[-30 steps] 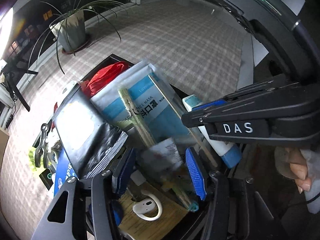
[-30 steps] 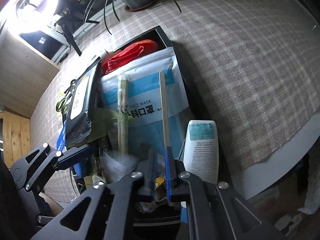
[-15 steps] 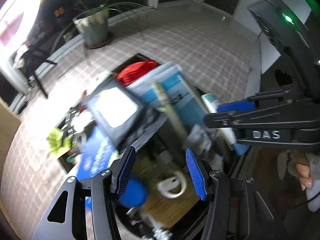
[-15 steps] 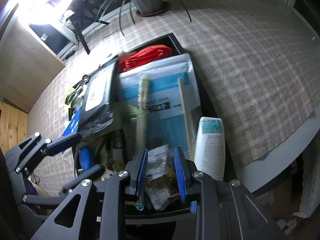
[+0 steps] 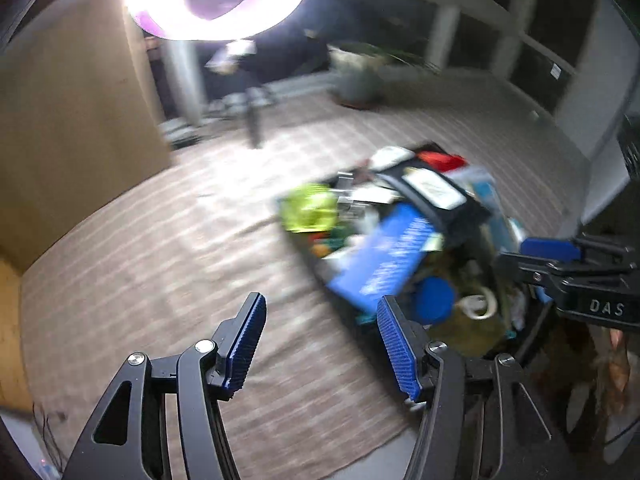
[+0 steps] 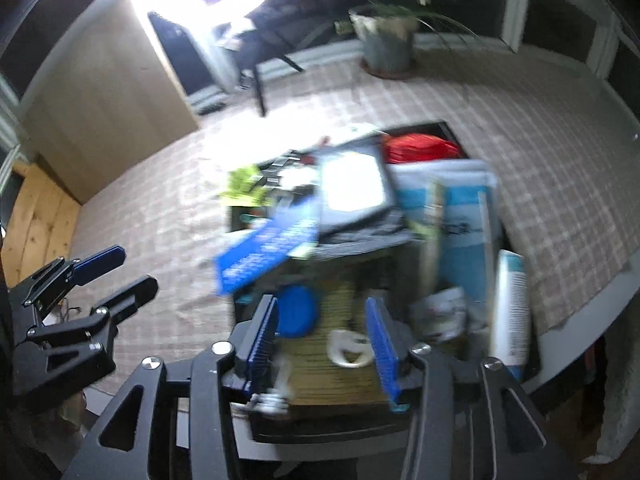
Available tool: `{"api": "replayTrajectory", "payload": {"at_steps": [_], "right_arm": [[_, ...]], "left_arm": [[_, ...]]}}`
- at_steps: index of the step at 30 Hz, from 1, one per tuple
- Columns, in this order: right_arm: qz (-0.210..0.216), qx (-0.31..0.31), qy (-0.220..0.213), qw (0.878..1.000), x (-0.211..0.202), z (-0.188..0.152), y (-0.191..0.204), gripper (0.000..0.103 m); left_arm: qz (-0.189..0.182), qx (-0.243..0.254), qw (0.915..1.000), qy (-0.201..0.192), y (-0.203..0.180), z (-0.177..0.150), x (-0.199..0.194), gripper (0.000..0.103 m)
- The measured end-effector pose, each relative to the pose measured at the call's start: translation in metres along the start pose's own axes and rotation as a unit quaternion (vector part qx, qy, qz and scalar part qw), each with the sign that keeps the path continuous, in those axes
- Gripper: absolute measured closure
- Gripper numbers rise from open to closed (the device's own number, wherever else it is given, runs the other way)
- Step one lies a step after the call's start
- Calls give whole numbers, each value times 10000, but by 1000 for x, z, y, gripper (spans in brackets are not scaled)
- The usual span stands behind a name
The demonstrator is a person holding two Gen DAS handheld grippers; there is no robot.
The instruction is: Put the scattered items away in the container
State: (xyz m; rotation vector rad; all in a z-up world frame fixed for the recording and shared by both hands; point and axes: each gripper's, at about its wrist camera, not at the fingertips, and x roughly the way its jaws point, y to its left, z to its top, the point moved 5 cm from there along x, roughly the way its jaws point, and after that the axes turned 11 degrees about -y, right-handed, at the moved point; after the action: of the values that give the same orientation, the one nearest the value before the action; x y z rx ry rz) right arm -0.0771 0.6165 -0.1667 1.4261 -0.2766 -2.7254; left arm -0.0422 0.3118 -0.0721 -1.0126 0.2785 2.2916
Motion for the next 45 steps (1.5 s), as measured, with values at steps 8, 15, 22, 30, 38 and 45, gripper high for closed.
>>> {"api": "replayTrajectory", "payload": {"at_steps": [8, 15, 22, 30, 38, 45], "right_arm": [[218, -663, -302, 9971, 0, -11, 107, 59], [505, -1124, -558, 9908, -2, -28, 196, 50], [559, -1216, -1020, 9857, -12, -38, 247, 46], [316, -1285, -1348, 9820, -19, -49, 273, 39], [170, -1249, -1620, 9787, -27, -67, 284, 35], [247, -1294, -1571, 9788, -25, -76, 292, 35]], "left_arm": [[737, -626, 9947, -345, 90, -39, -63, 35], [1360, -1079, 9824, -687, 161, -76, -124, 31], [1906, -1365, 9669, -1003, 209, -109, -169, 29], [2198, -1529, 9573, -1093, 237, -145, -198, 23], [2412, -1365, 9527, -1246, 241, -163, -212, 21], [2350, -1247, 9537, -1404, 241, -159, -219, 18]]}}
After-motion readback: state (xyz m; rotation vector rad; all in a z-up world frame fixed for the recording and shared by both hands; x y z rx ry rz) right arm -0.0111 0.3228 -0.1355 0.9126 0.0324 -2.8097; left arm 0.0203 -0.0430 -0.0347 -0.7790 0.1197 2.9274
